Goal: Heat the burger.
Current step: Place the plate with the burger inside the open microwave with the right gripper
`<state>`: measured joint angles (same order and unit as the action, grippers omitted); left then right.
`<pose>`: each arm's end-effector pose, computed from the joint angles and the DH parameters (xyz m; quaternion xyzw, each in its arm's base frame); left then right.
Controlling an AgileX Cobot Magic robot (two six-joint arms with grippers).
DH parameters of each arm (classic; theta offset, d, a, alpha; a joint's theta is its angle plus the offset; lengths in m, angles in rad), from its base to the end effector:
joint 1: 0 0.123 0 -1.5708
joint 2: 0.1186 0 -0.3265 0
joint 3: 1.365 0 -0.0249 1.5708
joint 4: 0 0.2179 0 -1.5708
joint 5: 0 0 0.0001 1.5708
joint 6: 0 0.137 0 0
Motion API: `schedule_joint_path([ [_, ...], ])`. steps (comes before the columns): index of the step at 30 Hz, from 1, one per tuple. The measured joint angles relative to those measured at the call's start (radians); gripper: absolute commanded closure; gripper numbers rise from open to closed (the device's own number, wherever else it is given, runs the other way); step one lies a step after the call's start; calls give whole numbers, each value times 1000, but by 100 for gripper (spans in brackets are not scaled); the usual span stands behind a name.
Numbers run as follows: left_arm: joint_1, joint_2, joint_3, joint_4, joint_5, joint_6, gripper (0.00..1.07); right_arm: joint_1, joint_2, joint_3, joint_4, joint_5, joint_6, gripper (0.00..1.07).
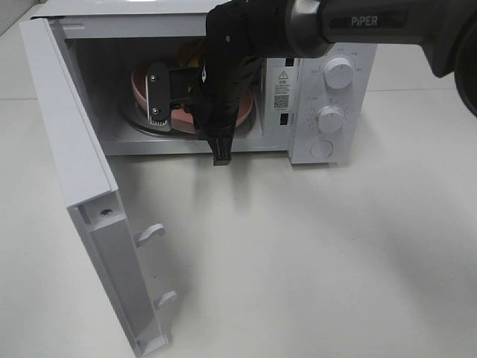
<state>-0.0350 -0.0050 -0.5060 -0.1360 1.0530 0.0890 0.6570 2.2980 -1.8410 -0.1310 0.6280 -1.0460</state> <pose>-0.0365 -0.0149 0.2439 0.0552 0.8446 -0.0536 0.5299 0.4269 0.3160 0.1694 -0.7464 0.6006 -0.1054 0.2666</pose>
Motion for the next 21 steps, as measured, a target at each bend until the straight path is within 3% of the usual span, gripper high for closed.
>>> schedule_joint_path([
  [9, 0, 0, 0, 0, 0, 0, 106, -1, 10, -8, -2, -2, 40, 107],
  [14, 0, 0, 0, 0, 0, 0, 106, -1, 10, -8, -2, -2, 63, 100],
  [17, 0, 0, 0, 0, 0, 0, 106, -1, 10, -9, 6, -10, 90, 92],
  [21, 0, 0, 0, 0, 0, 0, 106, -1, 10, -11, 34, 1, 186, 74],
])
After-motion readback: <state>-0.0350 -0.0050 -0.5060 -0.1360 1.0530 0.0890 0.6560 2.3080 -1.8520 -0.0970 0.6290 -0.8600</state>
